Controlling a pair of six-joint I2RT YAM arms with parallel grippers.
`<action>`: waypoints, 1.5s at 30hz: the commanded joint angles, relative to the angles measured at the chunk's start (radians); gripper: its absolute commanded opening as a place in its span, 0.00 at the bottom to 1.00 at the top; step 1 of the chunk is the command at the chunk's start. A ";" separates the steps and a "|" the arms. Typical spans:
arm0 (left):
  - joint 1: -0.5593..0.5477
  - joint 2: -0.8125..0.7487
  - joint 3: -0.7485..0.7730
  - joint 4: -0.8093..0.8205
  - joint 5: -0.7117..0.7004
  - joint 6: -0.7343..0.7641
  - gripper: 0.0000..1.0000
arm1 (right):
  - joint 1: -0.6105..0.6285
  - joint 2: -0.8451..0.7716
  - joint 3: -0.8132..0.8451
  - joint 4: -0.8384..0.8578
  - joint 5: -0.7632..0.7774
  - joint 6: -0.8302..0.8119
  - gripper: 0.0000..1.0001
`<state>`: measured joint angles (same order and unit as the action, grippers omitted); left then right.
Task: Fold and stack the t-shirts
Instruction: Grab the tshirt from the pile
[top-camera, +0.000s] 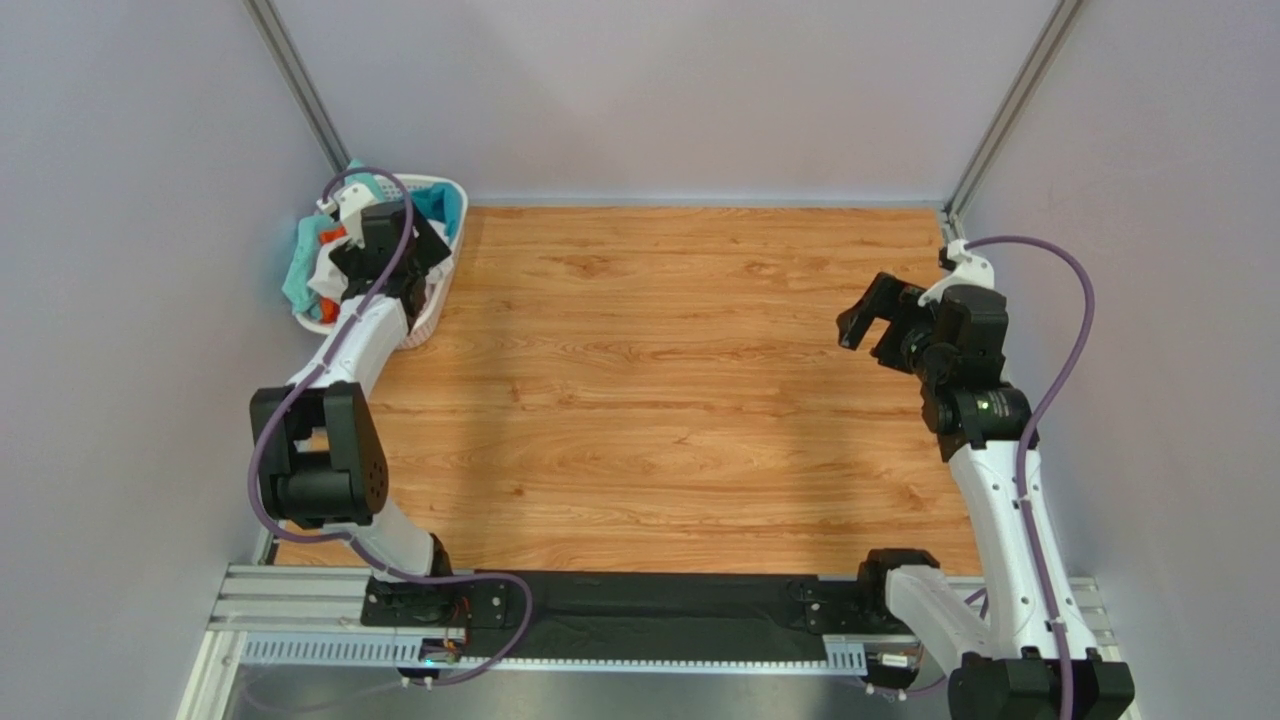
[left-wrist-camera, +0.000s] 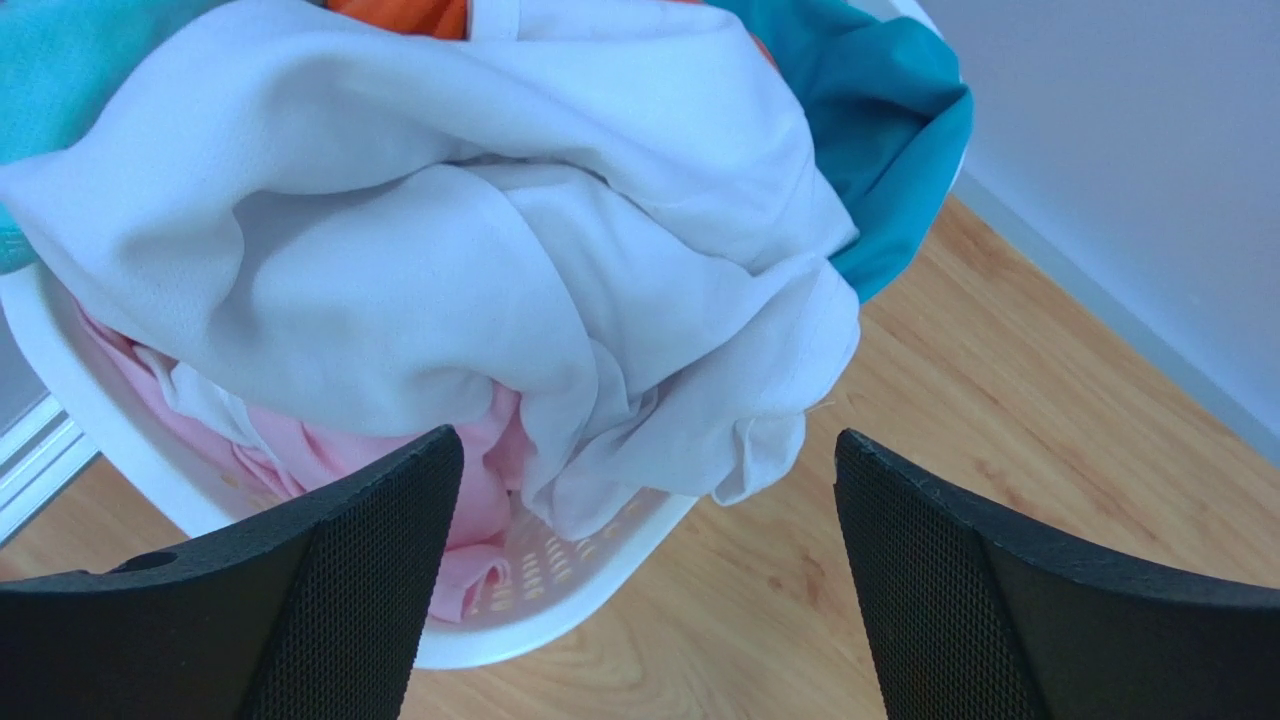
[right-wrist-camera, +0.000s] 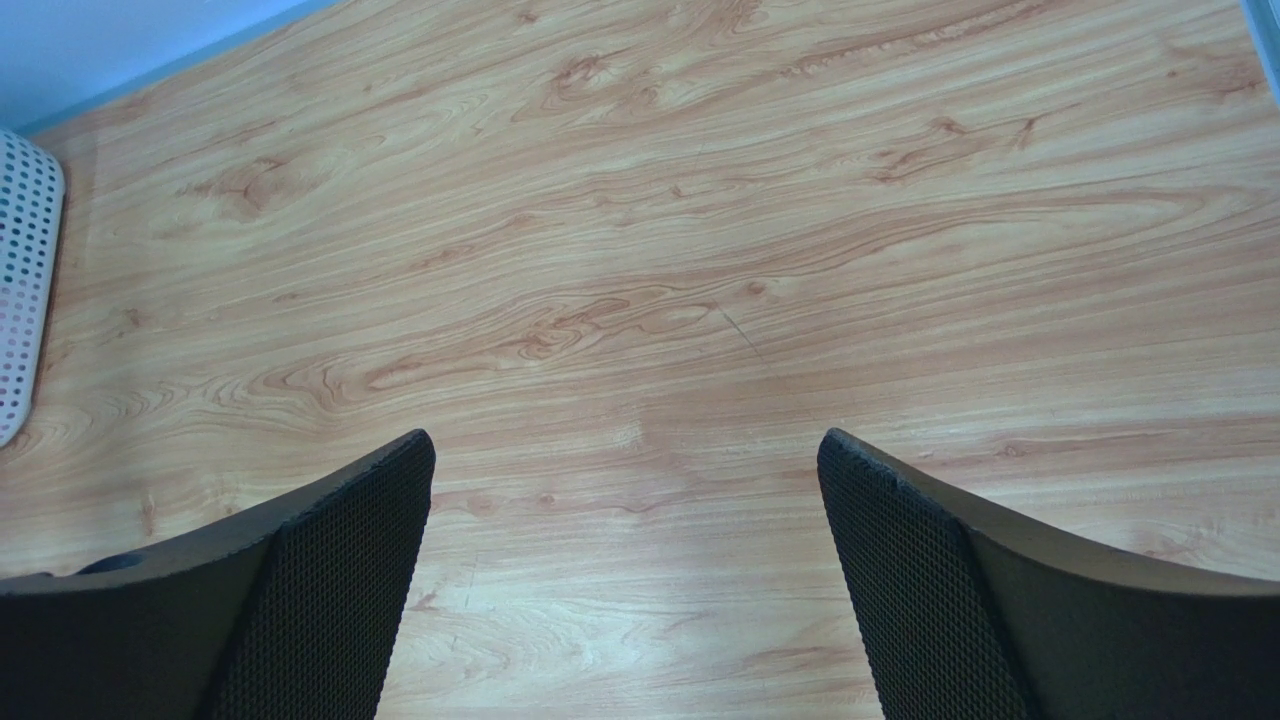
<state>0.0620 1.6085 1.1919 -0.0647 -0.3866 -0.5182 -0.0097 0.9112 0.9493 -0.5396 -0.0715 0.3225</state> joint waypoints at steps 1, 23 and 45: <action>0.006 -0.021 -0.011 0.204 -0.067 0.017 1.00 | -0.004 0.000 0.026 0.044 -0.037 -0.025 1.00; 0.075 0.263 0.075 0.332 0.008 -0.111 0.37 | -0.006 0.028 0.043 0.056 -0.077 -0.040 0.99; -0.059 -0.232 -0.180 0.347 0.379 -0.171 0.00 | -0.006 -0.083 0.014 0.089 -0.211 -0.034 0.97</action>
<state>0.0559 1.4780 0.9989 0.2230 -0.0830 -0.7246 -0.0097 0.8490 0.9524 -0.4911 -0.2390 0.2939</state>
